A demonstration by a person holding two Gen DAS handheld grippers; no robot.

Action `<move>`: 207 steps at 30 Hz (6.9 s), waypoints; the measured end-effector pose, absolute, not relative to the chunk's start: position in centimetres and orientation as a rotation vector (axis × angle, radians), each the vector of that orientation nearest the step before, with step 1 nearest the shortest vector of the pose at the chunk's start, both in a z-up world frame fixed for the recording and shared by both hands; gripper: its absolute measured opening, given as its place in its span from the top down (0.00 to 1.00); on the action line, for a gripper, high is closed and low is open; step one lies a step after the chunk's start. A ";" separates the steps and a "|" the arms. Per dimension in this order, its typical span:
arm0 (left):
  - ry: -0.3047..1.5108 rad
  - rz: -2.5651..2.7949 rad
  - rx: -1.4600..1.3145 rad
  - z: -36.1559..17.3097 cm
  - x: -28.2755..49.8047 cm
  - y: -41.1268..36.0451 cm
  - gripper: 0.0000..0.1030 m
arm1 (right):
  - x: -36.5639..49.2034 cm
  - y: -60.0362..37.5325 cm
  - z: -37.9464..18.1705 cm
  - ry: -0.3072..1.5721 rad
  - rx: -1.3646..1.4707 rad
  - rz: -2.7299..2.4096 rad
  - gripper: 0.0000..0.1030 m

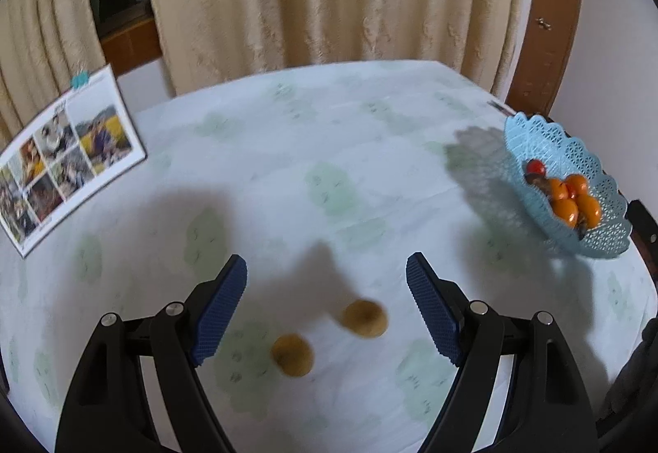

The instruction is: Organize fruits

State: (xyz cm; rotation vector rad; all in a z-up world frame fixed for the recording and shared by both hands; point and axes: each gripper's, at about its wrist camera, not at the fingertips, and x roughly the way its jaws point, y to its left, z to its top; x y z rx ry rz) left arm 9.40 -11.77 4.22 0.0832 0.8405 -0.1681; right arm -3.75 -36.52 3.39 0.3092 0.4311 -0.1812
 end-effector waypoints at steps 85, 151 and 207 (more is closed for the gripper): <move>0.812 -0.208 0.072 4.8 6.1 -9.0 0.75 | -1.0 -40.7 3.4 0.591 0.377 -0.124 0.71; 0.595 -0.322 0.283 7.2 6.1 -25.6 0.08 | -6.5 -41.2 3.0 0.475 0.301 -0.279 0.06; 0.570 -0.341 0.366 7.6 5.7 -27.6 0.05 | -6.3 -41.2 2.4 0.488 0.218 -0.319 0.06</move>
